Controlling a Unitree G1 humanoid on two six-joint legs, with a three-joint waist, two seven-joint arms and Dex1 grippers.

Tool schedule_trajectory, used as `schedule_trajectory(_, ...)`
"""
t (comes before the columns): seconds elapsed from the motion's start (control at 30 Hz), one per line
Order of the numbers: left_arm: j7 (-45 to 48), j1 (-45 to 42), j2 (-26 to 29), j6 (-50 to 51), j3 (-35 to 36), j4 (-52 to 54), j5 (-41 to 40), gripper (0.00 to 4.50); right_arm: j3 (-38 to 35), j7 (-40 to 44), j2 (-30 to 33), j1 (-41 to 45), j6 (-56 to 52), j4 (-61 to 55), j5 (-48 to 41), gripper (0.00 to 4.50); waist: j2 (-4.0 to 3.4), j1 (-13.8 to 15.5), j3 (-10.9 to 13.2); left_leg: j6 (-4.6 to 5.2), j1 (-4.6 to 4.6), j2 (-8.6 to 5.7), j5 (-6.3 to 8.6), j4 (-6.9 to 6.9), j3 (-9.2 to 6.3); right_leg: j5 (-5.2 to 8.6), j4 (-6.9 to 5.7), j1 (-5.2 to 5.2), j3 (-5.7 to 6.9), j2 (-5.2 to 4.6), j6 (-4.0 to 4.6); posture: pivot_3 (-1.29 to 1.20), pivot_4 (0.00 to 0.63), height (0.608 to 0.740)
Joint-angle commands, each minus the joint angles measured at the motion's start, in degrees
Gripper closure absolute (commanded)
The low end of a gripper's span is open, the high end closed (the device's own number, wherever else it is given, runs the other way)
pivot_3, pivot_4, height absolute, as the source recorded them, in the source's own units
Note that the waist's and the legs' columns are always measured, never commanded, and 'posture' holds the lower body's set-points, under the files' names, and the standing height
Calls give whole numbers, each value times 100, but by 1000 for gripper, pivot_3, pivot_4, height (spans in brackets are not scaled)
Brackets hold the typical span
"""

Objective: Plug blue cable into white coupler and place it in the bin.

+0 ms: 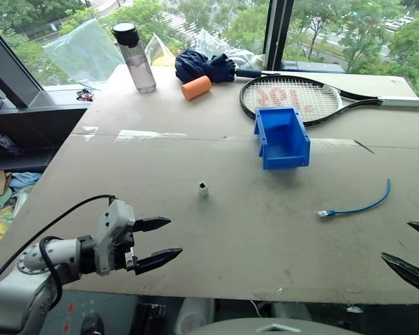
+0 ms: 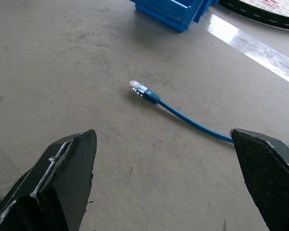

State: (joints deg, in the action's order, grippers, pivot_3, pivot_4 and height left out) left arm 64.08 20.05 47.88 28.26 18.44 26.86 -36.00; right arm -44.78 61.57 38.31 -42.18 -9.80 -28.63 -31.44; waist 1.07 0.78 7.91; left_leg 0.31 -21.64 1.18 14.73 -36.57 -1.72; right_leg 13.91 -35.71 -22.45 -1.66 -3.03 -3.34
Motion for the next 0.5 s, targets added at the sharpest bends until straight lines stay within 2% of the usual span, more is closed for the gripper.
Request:
schedule_trajectory(0.03,-179,-306,13,203,-52,344,-288,132,199,-484,311,413,-562,-586,-281,0,-1,-2,0,0,0,0,0,0,1,0,0,0,0,0,0,0,150,740)
schedule_trajectory(0.13,-610,-867,-26,752,-350,838,-725,132,597,-1257,821,1219,-1513,-1175,-543,0,-6,-30,13,0,0,4,0,-11,-4,-3,-9,-4,-12,1,2,0,150,740)
schedule_trajectory(0.23,-764,-1213,-22,912,-581,975,-799,132,1118,-1598,1280,1958,-2107,-1375,-552,0,-2,-14,-6,0,3,-2,-1,-17,7,-4,-12,2,-7,7,2,0,150,740)
schedule_trajectory(0.3,-787,-1369,-14,913,-743,1030,-775,132,1412,-1604,1665,2248,-2503,-1417,-581,0,5,2,-4,1,-1,-7,0,-13,16,-4,-11,0,-4,13,6,0,150,740)
schedule_trajectory(0.4,-742,-1567,-9,851,-1046,1088,-681,132,2424,-1348,2621,2882,-2937,-1023,-81,0,2,0,0,2,-9,-21,0,-12,6,-17,-5,-2,4,16,27,0,150,740)
schedule_trajectory(0.5,-682,-1698,28,770,-1271,1124,-604,132,3180,-888,3069,3444,-2988,-491,27,0,19,-5,-3,2,-9,-19,0,-12,6,-18,0,-1,8,16,29,0,150,740)
